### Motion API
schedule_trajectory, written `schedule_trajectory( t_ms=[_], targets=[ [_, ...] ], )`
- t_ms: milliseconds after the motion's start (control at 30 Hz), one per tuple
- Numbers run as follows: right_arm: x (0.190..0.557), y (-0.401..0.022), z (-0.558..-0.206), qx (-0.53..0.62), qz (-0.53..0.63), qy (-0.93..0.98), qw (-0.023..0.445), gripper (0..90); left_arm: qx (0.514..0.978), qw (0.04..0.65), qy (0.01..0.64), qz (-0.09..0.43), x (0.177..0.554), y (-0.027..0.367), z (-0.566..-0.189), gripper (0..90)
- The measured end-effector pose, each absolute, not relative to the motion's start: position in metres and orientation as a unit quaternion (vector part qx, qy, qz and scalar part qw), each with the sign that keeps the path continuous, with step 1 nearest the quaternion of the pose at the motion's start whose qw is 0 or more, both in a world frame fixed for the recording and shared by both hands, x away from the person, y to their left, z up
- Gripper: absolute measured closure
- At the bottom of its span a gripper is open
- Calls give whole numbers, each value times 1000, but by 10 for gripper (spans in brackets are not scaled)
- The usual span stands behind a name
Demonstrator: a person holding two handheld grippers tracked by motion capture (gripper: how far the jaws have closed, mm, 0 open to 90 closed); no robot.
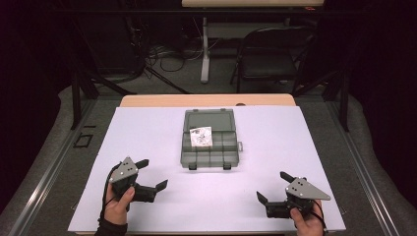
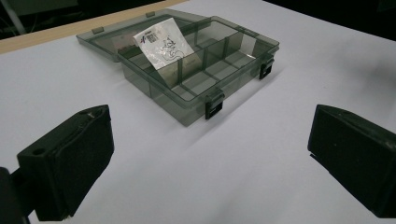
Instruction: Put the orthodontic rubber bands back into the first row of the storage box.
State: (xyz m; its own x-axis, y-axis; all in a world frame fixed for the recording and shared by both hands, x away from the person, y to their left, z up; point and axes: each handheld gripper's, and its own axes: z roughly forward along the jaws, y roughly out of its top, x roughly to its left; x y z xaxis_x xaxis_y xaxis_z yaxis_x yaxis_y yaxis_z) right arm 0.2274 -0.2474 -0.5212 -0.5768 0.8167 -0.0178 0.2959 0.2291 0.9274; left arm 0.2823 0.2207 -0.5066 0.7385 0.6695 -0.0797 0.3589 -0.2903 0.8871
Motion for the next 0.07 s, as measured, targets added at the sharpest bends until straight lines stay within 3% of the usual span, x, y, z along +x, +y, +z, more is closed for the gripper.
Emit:
schedule_trajectory(
  t_ms=[67],
  targets=[
    [228, -248, -522, 377, 490, 741, 262, 0, 786, 501, 327, 155, 283, 221, -507, 7]
  ],
)
